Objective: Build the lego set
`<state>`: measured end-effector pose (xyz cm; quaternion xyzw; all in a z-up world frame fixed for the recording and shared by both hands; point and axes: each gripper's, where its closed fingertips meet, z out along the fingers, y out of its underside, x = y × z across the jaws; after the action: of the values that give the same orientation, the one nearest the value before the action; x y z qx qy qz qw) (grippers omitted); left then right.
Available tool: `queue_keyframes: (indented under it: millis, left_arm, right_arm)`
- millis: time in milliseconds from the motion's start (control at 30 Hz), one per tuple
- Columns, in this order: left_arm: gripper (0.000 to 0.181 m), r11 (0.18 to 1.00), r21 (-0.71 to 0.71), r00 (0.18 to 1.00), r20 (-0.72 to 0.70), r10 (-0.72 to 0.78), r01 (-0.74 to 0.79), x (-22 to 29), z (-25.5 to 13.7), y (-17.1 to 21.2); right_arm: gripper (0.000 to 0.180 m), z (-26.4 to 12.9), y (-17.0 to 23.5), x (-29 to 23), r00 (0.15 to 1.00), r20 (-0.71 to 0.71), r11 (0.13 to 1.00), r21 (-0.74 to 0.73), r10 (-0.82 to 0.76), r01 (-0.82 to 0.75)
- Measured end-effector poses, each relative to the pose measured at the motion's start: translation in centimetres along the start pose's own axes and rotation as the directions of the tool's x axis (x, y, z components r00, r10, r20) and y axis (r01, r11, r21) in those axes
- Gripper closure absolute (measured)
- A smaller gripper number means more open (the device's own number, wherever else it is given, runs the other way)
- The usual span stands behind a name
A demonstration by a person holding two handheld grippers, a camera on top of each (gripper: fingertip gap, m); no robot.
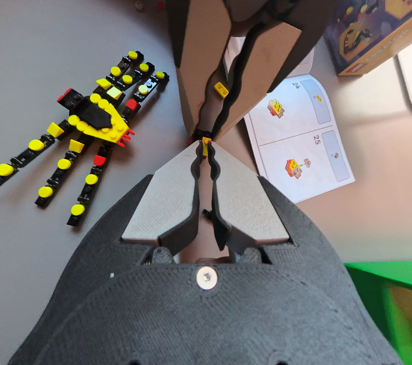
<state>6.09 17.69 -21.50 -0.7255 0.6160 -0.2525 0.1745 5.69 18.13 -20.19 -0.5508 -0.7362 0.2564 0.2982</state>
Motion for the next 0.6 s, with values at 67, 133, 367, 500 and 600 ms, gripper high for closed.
queue_keyframes:
  millis: [67, 133, 367, 500, 600]
  left_arm:
    - [0.165, 1.0, 0.001, 1.0, -0.002, 0.005, -0.005, 0.01, -0.01, 0.01]
    - [0.165, 1.0, 0.002, 1.0, -0.005, 0.005, -0.005, 0.02, -0.01, 0.01]
    - [0.167, 0.999, -0.003, 0.999, -0.011, -0.052, 0.052, 0.1, 0.03, -0.08]
    - [0.167, 0.994, -0.015, 0.994, 0.006, -0.105, 0.105, 0.1, 0.05, -0.09]
    - [0.167, 0.99, 0.001, 0.989, 0.024, -0.143, 0.143, 0.09, 0.05, -0.09]
  right_arm:
    - [0.179, 0.02, 0.0, -0.01, 0.999, -0.002, 0.999, -0.001, -0.033, 0.033]
    - [0.179, 0.03, 0.03, -0.02, 0.999, 0.002, 0.999, 0.001, -0.054, 0.054]
    - [0.179, 0.09, 0.1, 0.0, 0.999, -0.038, 0.996, -0.081, 0.025, -0.028]
    - [0.179, 0.11, 0.13, 0.03, 0.993, -0.087, 0.99, -0.115, 0.076, -0.085]
    - [0.178, 0.13, 0.12, 0.03, 0.984, -0.133, 0.985, -0.113, 0.115, -0.13]
